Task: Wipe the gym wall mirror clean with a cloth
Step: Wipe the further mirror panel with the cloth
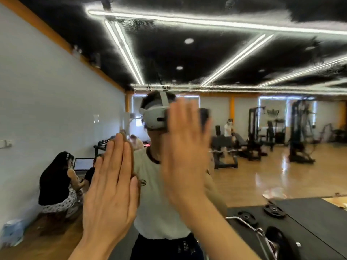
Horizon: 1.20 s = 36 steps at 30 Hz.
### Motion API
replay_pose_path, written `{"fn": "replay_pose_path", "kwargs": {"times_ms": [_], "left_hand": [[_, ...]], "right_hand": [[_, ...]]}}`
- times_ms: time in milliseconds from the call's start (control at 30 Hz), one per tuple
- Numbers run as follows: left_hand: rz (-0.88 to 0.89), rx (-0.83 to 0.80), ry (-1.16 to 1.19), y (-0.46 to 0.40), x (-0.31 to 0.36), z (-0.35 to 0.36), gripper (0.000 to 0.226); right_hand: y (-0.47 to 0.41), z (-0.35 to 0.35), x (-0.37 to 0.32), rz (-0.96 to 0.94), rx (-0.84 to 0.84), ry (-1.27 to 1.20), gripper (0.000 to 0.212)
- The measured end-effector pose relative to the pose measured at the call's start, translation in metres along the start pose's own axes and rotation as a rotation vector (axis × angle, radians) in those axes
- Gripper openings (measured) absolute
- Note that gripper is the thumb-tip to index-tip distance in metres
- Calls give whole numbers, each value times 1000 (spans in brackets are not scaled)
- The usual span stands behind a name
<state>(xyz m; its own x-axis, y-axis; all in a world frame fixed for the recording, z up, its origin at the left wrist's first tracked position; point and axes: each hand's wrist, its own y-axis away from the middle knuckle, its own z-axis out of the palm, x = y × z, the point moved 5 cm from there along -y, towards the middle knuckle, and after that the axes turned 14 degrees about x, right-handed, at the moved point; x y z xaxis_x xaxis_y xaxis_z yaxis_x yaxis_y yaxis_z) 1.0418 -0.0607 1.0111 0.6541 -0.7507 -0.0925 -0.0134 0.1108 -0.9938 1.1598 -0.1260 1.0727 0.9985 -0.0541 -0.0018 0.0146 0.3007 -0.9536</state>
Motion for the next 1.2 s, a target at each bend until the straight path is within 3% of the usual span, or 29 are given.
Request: {"fn": "replay_pose_path", "kwargs": {"times_ms": [67,133,267,367,467,567,633,700,767,900,967,1067,1200], "left_hand": [[-5,-4,-1,0,-2,0,60],[2,-7,-6,0,-2,-1,63],[6,-31,-49,1,-2,1,65],[19,-33,-59,1,-3,2,64],[28,-19,-41,2,-3,2,64],[19,-1,-5,-1,-4,1,56],[11,10,7,-1,-4,0,53],[13,8,0,0,-4,0,56],[15,3,-8,1,-4,0,62],[18,2,-27,1,-2,1,64],[17,11,-28,2,-2,1,65],[17,30,-1,2,0,0,66],[-55,34,75,8,-2,-8,71]], "right_hand": [[9,5,-19,-209,-124,-88,66],[6,-6,13,-243,-193,-110,71],[1,-52,109,173,-36,-18,56],[1,-44,106,331,81,55,54],[-21,-2,29,164,111,41,59],[-39,39,-55,-57,20,-40,61],[-45,50,-74,-215,-37,-98,59],[-53,44,-50,-247,-27,-103,59],[-62,23,6,-136,4,-10,61],[-56,-36,137,275,62,90,53],[-48,-45,150,400,98,76,54],[-46,-27,76,356,242,52,51],[-14,26,-54,-16,-9,-78,60]]}}
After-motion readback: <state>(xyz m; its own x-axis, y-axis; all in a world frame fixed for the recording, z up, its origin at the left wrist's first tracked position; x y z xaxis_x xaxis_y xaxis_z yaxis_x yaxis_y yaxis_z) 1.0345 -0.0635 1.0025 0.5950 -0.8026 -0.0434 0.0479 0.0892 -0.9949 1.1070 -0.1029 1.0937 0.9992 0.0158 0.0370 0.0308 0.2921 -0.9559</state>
